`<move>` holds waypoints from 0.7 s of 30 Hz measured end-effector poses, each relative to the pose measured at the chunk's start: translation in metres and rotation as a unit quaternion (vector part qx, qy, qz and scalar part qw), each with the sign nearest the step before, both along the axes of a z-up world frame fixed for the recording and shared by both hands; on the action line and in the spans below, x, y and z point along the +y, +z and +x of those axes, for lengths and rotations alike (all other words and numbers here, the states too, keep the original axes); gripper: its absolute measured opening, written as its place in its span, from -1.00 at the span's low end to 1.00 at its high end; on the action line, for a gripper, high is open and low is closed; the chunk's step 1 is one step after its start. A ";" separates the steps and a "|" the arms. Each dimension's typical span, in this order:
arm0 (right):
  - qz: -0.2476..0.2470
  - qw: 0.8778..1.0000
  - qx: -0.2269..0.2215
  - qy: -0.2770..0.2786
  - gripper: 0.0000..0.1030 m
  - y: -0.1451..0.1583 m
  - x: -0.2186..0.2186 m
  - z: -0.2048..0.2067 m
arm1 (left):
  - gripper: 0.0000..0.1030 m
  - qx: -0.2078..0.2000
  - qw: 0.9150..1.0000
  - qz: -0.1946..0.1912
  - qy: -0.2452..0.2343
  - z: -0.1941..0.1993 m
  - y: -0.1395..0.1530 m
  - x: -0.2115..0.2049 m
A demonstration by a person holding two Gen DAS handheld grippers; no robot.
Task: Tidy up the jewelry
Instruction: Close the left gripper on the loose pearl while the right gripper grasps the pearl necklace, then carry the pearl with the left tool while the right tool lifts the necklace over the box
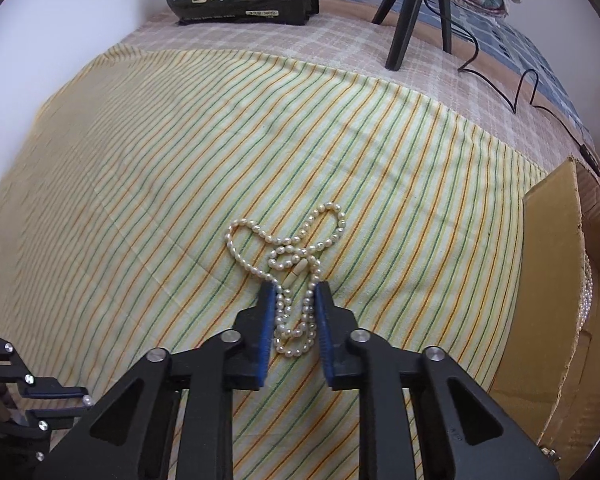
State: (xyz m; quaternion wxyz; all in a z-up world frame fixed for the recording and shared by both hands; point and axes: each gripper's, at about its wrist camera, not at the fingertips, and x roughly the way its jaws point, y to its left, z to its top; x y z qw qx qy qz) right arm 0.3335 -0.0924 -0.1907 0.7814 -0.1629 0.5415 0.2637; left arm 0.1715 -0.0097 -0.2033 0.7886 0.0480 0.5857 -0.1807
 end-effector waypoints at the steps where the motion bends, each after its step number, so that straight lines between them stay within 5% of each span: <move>1: 0.003 1.000 0.001 -0.003 -0.78 0.000 -0.002 0.001 | -0.87 0.000 1.000 0.000 0.001 0.000 0.000 0.000; 13: 0.030 0.999 0.008 -0.022 -0.86 0.009 -0.016 0.003 | -0.88 -0.012 1.000 -0.015 0.017 -0.001 0.015 0.011; 21: 0.065 0.997 -0.015 -0.039 -0.87 0.044 -0.030 -0.003 | -0.88 -0.035 0.998 -0.039 0.029 0.000 0.037 0.013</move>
